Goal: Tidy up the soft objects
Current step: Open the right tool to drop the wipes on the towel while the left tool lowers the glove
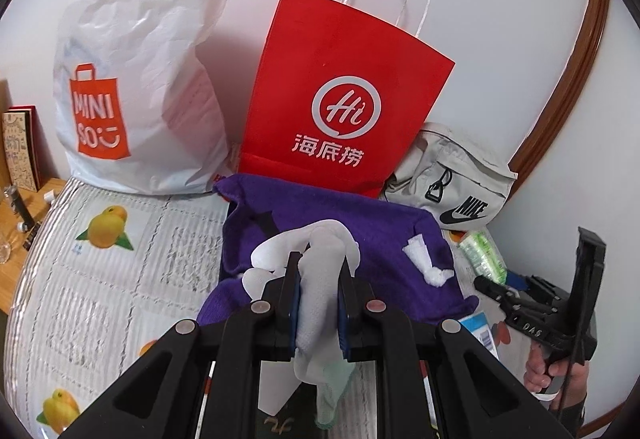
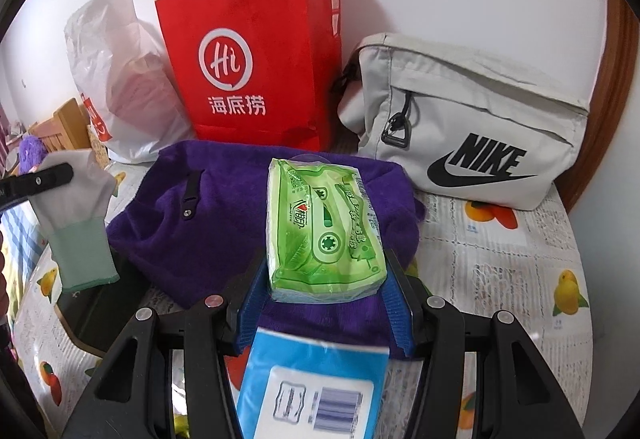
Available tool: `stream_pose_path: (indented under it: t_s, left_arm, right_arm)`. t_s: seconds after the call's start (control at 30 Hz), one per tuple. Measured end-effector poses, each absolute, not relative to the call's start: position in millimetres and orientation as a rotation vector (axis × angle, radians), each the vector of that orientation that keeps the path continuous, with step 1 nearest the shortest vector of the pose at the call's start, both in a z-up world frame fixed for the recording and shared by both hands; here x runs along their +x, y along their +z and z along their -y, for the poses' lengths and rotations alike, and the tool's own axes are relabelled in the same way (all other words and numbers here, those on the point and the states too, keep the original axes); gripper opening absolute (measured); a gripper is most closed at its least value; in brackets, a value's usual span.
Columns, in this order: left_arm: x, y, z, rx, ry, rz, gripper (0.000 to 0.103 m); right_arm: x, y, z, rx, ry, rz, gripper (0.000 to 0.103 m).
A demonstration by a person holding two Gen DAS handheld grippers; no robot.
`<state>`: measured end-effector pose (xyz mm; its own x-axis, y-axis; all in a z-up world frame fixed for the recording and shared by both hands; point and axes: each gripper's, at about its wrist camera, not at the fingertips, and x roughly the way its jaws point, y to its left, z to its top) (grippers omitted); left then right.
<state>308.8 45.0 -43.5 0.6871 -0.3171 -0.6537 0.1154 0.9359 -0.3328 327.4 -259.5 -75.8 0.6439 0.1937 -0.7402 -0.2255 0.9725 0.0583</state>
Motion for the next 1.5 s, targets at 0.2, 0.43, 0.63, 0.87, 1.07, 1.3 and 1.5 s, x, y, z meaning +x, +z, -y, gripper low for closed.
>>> stream_pose_path:
  t_s: [0.2, 0.43, 0.63, 0.87, 1.07, 1.3, 1.5]
  left_arm:
    - [331.2, -43.4, -42.2, -0.295, -0.252, -0.784, 0.014]
    - [363.8, -46.1, -34.4, -0.340, -0.283, -0.802, 0.014]
    - [387.2, -65.1, -27.3, -0.392, -0.305, -0.854, 0.014]
    - [403.9, -100.3, -23.4, -0.378, -0.264, -0.974, 0.014]
    - [408.4, -108.3, -23.4, -0.366, -0.260, -0.993, 0.014]
    - [407.3, -113.6, -25.9, -0.343, -0.227, -1.021, 0.019]
    - [393.8, -116.7, -24.2, -0.239, -0.206, -1.048, 0.050]
  right_arm:
    - [350.0, -96.6, 253.7, -0.057, 0.264, -0.899, 0.054]
    - [368.4, -116.4, 249.5, -0.064, 0.284, -0.986, 0.054]
    - [377.0, -127.0, 248.9, -0.071, 0.276, -1.021, 0.054]
    - [382.6, -137.9, 246.1, -0.096, 0.280, -1.065, 0.054]
    - [384.4, -139.3, 244.4, -0.113, 0.281, -1.067, 0.054]
    - [385.1, -141.5, 244.0, -0.116, 0.282, -1.065, 0.054]
    - [382.2, -140.7, 244.3, -0.121, 0.277, -1.061, 0.054]
